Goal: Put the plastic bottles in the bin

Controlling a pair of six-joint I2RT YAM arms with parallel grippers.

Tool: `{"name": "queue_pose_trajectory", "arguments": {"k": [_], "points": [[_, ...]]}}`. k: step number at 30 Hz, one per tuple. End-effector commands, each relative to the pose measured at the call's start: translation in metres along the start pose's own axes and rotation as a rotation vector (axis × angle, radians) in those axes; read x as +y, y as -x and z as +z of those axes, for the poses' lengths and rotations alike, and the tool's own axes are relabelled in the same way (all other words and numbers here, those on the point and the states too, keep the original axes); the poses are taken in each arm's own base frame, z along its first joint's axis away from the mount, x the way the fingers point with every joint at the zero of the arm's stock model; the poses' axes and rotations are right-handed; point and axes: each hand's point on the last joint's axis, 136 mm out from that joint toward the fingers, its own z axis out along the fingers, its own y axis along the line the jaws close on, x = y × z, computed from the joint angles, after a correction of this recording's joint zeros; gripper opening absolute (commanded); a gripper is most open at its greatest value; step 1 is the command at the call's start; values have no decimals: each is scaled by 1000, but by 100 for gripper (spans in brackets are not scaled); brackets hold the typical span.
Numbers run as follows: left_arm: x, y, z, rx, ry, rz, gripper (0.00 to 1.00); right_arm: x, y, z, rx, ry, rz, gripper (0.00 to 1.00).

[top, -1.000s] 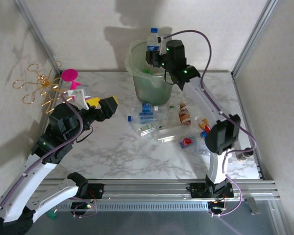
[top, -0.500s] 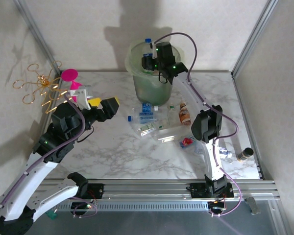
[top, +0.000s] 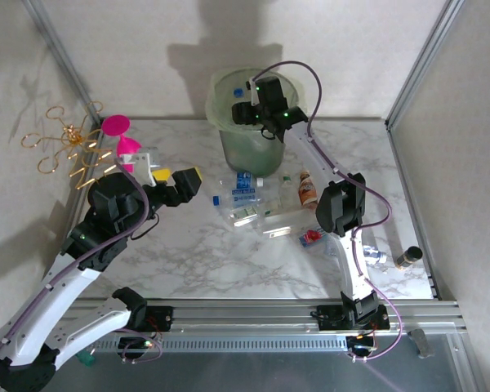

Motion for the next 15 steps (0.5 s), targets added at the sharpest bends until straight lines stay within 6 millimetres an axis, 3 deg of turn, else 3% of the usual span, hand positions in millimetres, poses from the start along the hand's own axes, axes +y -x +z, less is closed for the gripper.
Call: {"name": "queue_pose_trajectory", "arguments": {"k": [1,9,15], "points": [[2,-1,-5,-7,4,29,99,-1,-12,5,43,-15,-32,75],[1,5,-9,-25,6,27,100,-1,18,-16,-27,-21,-41,77],[0,7,-13,-33,4,24,100,4,45,-44,-93,-9,-47,78]]}}
